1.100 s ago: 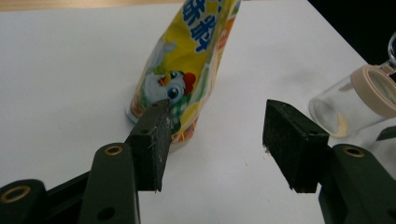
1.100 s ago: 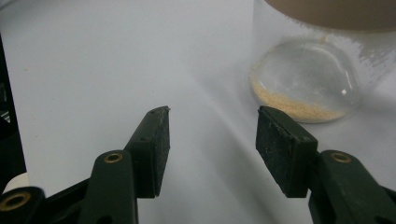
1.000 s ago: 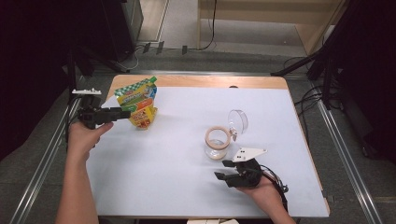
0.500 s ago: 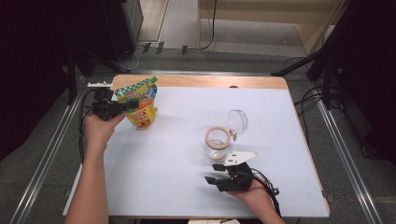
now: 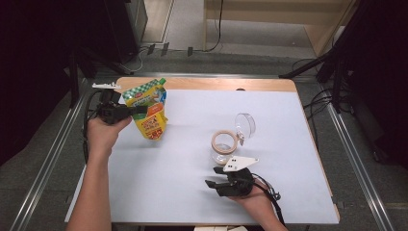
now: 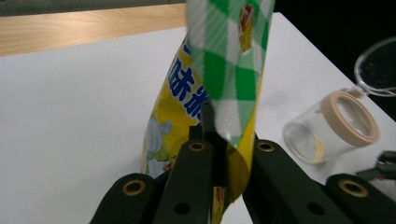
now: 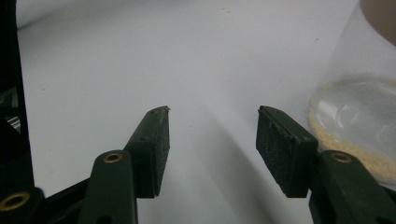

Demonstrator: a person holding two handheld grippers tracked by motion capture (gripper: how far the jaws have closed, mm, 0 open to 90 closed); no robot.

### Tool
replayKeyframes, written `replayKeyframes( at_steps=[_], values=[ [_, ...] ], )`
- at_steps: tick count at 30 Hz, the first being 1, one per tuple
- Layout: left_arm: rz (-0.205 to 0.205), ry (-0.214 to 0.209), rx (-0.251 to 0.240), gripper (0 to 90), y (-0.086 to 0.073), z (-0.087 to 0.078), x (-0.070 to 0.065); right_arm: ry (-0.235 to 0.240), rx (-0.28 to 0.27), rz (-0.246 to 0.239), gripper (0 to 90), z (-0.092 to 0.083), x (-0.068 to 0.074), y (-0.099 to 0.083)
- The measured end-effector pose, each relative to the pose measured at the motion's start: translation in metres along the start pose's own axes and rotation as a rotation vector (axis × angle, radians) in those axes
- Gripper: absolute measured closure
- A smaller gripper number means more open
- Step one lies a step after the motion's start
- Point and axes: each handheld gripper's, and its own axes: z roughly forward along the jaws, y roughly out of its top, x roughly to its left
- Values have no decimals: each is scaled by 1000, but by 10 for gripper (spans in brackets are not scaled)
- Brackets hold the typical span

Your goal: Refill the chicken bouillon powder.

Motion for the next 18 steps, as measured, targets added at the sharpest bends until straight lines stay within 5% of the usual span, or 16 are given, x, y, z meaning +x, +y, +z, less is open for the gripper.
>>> replayKeyframes(
  at_steps=[18],
  values=[
    [91,-199,102,900,-1,7,-78,7,-8,21,471,10,-7,3]
  ],
)
